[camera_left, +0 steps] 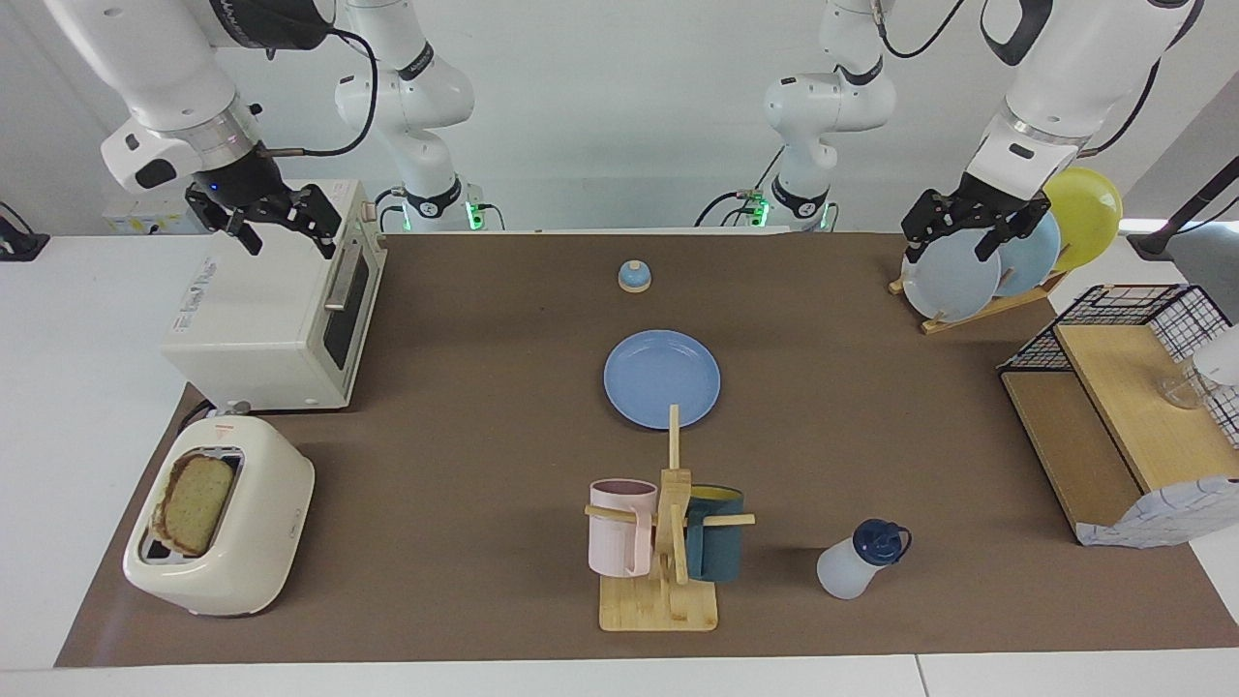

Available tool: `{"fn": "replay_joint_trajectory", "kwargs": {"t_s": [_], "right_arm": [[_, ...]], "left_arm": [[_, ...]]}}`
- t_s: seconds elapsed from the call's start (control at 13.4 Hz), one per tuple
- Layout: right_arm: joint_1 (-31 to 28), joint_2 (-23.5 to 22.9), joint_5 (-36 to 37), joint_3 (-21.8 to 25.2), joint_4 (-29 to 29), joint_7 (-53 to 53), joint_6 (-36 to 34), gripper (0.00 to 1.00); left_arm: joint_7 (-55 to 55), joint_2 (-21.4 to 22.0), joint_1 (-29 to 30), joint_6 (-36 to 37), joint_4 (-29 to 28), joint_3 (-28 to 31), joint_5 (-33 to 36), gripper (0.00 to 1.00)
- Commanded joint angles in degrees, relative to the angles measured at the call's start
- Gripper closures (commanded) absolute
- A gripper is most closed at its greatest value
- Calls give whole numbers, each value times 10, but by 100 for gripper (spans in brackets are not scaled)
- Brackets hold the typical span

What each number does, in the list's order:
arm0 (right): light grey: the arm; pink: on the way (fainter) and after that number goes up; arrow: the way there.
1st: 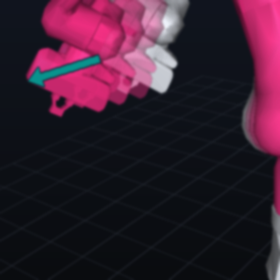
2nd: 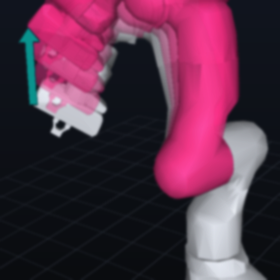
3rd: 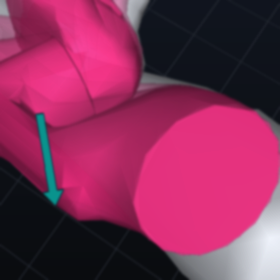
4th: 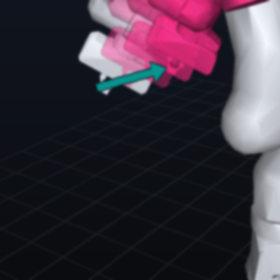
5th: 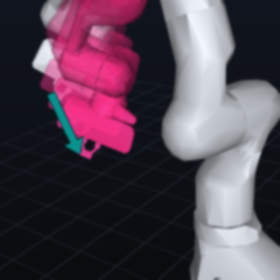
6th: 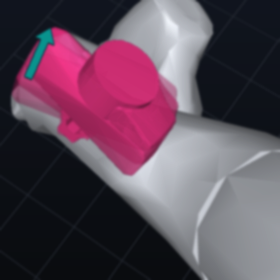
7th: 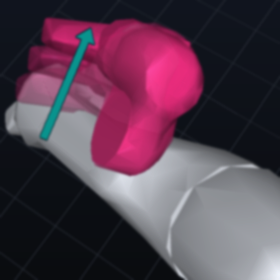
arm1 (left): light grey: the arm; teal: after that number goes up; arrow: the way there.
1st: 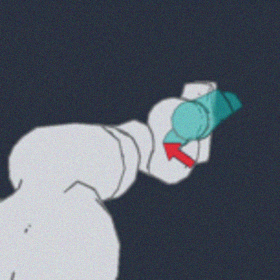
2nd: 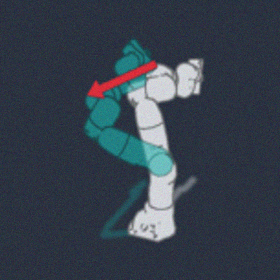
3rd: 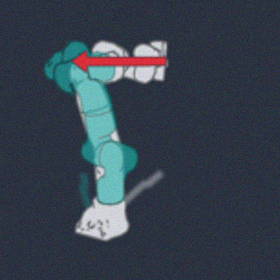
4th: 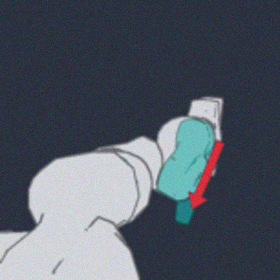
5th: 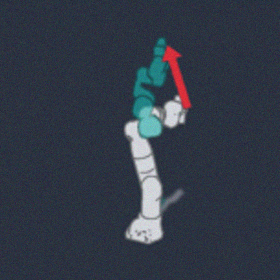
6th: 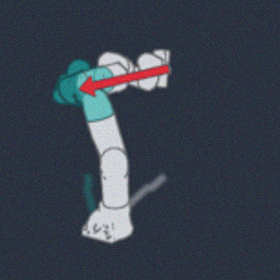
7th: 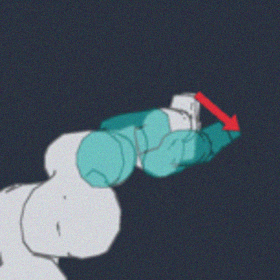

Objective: Put bread on plate and add seasoning

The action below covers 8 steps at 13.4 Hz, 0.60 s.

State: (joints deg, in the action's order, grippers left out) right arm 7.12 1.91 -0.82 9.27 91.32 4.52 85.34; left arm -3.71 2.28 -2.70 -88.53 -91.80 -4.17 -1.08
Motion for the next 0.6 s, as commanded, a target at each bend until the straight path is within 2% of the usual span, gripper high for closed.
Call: {"fn": "replay_joint_trajectory", "kwargs": {"t_s": [0.0,0.15,0.22,0.37,0.52], "right_arm": [[-5,13,-7,-3,15,-2,7,0],[-6,9,-7,-3,11,-4,21,0],[-6,5,-8,-3,7,-2,63,0],[-4,4,-7,-3,16,-4,144,0],[-20,4,-7,-2,55,-41,279,0]], "left_arm": [[2,15,-4,-6,-13,-1,10,0],[-1,26,-6,-21,-37,-1,10,0],[-1,36,-6,-51,-67,-1,10,0],[-1,73,-8,-261,-205,-2,10,0],[-4,64,-23,-417,-288,-3,10,0]]}}
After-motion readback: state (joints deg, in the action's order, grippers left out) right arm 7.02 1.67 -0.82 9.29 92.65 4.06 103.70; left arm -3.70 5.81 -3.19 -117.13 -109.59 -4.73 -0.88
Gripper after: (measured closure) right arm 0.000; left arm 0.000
